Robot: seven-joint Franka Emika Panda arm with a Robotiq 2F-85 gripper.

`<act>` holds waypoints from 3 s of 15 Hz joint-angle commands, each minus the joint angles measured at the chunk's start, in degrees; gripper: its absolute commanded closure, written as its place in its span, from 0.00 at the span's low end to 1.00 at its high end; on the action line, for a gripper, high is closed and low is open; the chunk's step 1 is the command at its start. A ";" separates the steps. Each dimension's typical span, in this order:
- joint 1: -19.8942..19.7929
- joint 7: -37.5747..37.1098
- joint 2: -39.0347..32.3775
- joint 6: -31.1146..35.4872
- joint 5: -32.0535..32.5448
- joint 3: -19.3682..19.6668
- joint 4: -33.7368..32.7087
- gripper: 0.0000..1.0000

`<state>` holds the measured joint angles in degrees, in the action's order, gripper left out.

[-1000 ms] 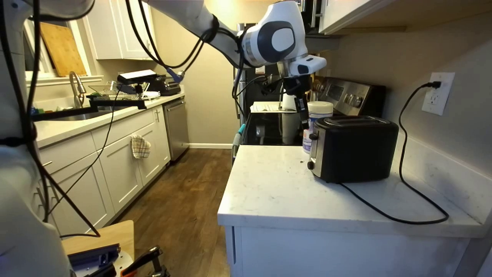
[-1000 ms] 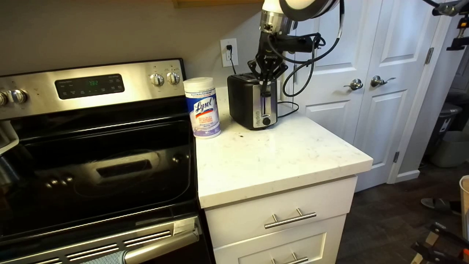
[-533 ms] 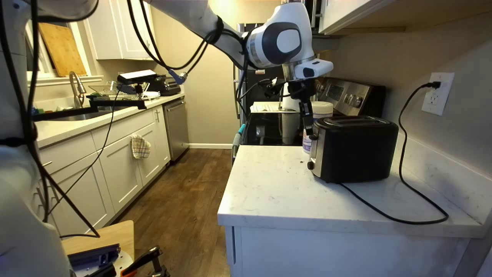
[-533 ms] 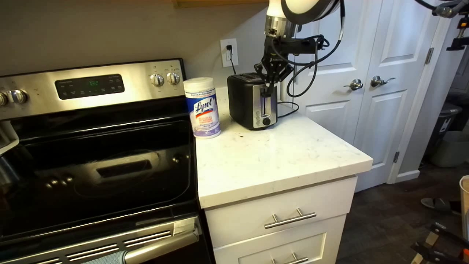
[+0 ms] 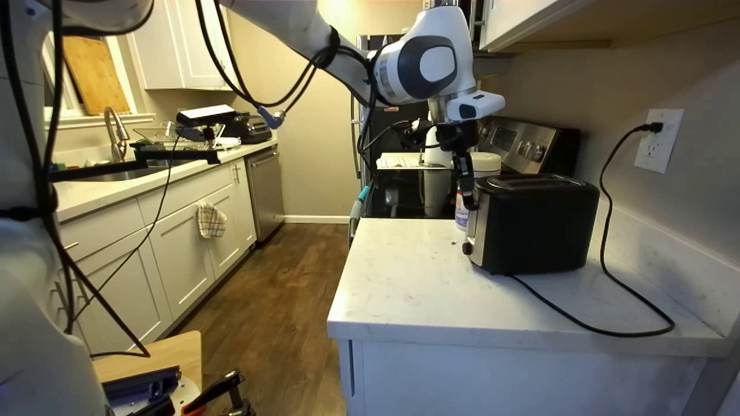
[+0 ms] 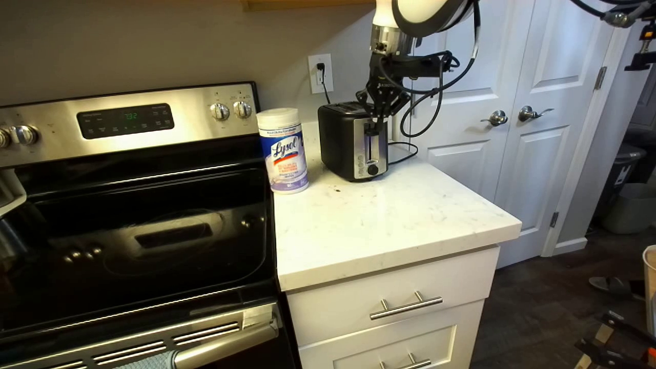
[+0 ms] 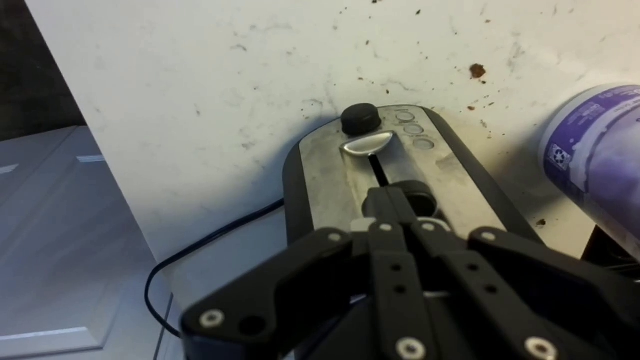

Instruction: Push the black toaster knob fully downwards

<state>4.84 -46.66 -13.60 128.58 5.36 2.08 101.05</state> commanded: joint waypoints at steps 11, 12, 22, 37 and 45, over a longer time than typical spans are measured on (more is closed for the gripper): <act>0.40 -0.32 -6.03 -2.43 -2.26 -0.36 -5.01 0.99; 0.43 -0.26 -6.91 -2.38 -2.72 -0.49 -5.31 0.99; 0.65 -0.64 -14.31 -3.06 -4.50 0.27 -8.31 0.99; 2.06 -0.26 -4.52 -8.03 -4.44 -0.02 -3.73 0.99; 3.77 0.13 7.21 -14.96 -9.11 -5.36 4.66 0.99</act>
<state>8.66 -46.57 -10.85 114.46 -2.26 -2.42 100.90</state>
